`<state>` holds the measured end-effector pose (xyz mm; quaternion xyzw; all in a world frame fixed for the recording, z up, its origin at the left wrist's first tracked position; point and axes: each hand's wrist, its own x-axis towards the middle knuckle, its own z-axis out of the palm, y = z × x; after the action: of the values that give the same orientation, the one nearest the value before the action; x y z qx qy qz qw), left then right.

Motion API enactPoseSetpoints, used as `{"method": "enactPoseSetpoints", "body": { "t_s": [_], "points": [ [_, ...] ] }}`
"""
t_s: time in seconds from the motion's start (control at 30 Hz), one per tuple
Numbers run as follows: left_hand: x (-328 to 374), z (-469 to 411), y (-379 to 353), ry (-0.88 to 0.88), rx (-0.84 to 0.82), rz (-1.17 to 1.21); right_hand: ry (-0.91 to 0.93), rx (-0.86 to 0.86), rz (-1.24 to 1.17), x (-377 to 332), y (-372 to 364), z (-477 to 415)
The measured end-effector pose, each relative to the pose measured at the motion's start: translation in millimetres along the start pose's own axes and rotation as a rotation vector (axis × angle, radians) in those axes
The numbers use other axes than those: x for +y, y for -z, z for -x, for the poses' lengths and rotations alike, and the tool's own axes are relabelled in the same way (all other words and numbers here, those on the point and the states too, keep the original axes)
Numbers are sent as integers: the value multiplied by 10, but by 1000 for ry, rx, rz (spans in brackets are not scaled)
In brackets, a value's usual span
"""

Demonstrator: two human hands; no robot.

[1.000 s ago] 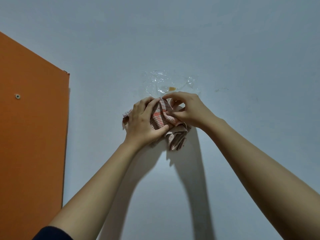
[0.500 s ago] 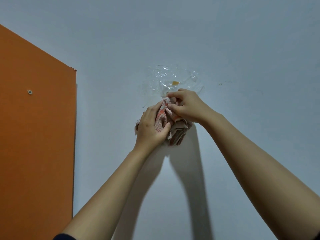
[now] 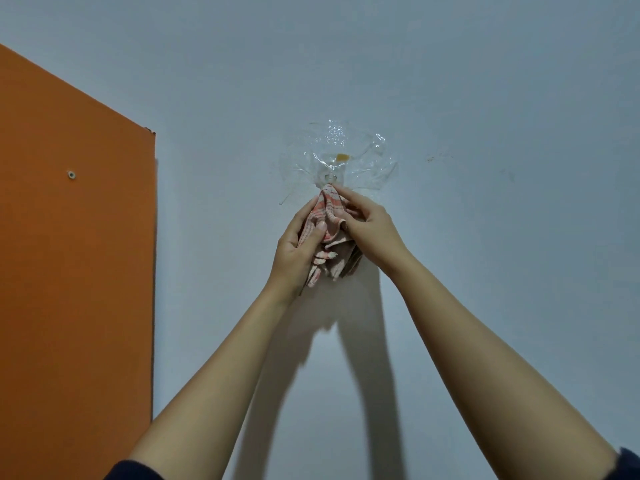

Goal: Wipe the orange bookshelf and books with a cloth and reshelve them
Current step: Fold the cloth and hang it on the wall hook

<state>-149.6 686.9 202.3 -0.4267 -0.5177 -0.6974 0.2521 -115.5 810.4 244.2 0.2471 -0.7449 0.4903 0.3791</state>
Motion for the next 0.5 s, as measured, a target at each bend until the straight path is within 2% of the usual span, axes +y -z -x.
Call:
{"method": "enactPoseSetpoints", "body": {
  "t_s": [0.17, 0.5],
  "points": [
    [39, 33, 78, -1, 95, -175, -23, 73, 42, -24, -2, 176],
    [262, 211, 398, -71, -48, -627, -93, 237, 288, -185, -126, 486]
  ]
}}
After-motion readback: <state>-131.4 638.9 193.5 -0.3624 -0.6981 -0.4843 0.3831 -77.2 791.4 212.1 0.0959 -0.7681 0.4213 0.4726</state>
